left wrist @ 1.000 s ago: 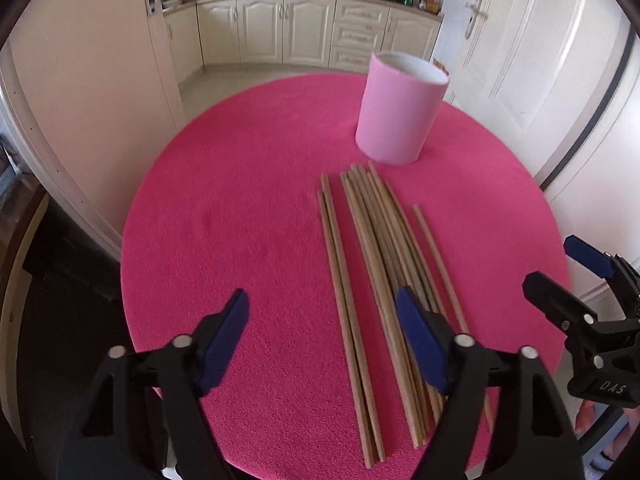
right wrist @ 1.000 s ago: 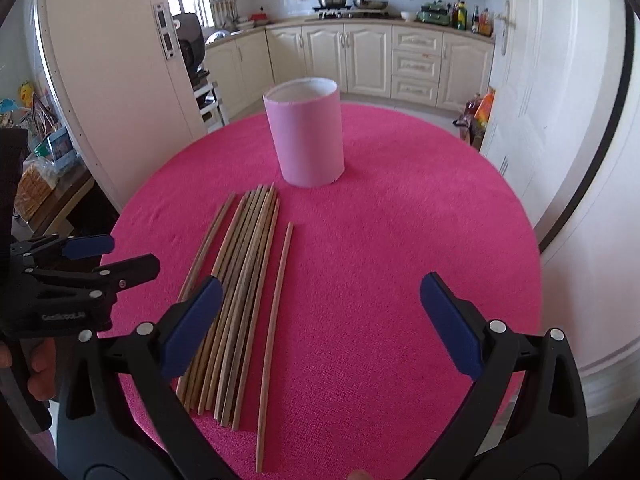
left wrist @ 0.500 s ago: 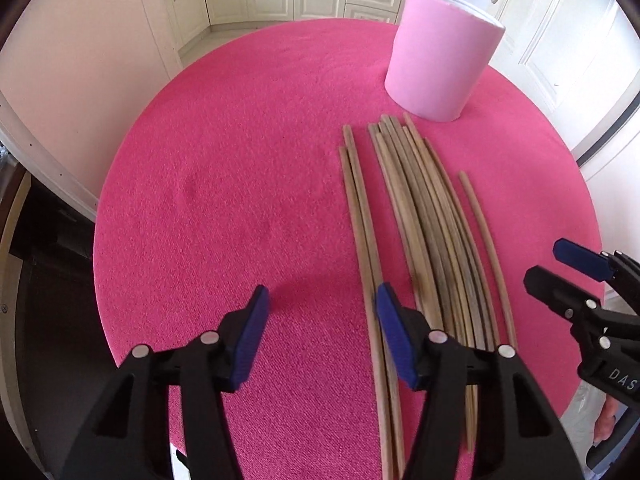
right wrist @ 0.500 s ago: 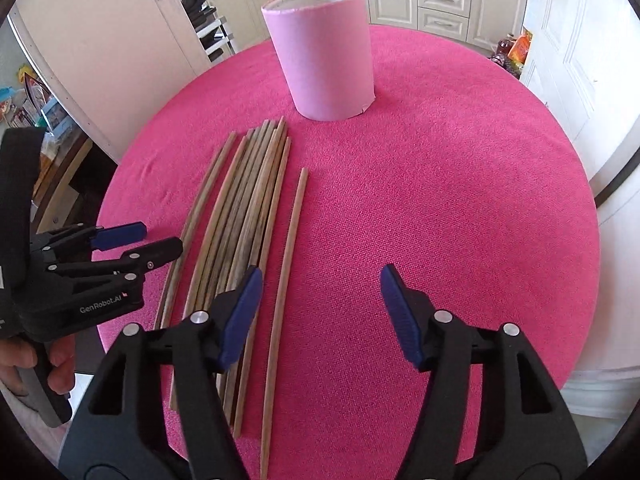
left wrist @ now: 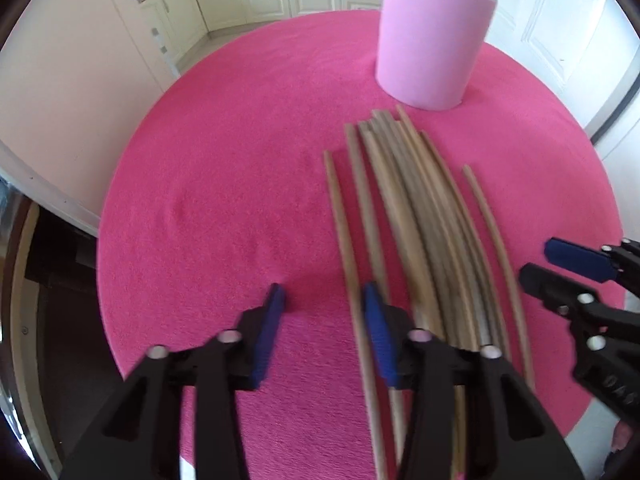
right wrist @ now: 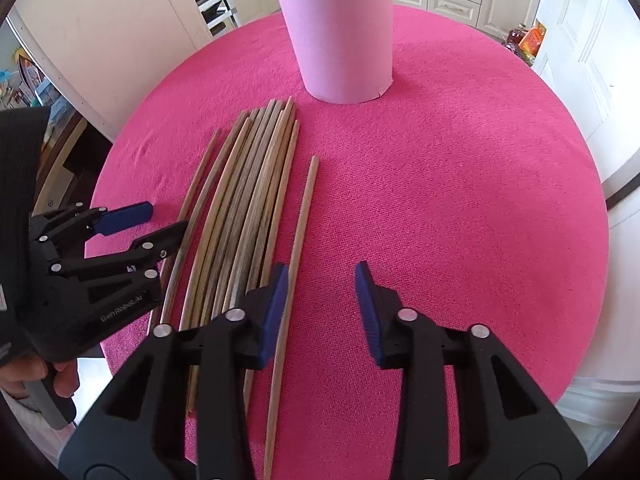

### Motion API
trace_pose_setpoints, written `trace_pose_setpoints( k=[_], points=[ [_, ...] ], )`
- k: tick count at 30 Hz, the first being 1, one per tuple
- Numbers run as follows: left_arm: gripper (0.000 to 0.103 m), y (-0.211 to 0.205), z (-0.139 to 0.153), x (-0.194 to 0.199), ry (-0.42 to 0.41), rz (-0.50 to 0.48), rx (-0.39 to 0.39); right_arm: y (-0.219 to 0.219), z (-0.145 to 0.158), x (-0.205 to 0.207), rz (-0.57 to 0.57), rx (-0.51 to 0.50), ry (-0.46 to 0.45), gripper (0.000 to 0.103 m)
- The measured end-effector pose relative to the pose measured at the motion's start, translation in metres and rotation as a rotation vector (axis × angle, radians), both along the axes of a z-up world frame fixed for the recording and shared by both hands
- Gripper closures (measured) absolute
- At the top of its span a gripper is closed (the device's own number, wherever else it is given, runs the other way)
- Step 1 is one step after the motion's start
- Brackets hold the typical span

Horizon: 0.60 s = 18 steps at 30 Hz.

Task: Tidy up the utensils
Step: 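Lower the left gripper onto one wooden chopstick and close while the right gripper grasps another, then lift the left gripper's chopstick into the pink cup while the right gripper inserts its own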

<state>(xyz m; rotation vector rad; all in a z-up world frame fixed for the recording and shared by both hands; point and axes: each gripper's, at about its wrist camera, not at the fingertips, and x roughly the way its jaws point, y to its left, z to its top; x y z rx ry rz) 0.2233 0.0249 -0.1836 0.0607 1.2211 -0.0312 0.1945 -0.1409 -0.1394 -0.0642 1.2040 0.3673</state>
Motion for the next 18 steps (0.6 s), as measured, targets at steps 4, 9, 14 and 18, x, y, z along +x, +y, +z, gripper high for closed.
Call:
trace_pose_setpoints(
  k=[4,9,14,18],
  points=[
    [0.092,-0.001,0.001,0.006,0.002,0.011,-0.028,0.012,0.001,0.002,0.031,-0.026,0.012,0.077],
    [0.095,0.013,0.0,0.002,-0.012,0.048,-0.125,0.024,-0.011,0.008,0.054,-0.077,0.042,0.087],
    [0.095,0.021,0.006,-0.004,-0.047,0.061,-0.205,0.017,-0.011,0.011,0.051,-0.022,0.035,0.097],
    [0.098,0.023,0.025,-0.014,-0.111,0.065,-0.243,0.002,-0.002,0.006,0.048,0.061,-0.004,0.097]
  ],
)
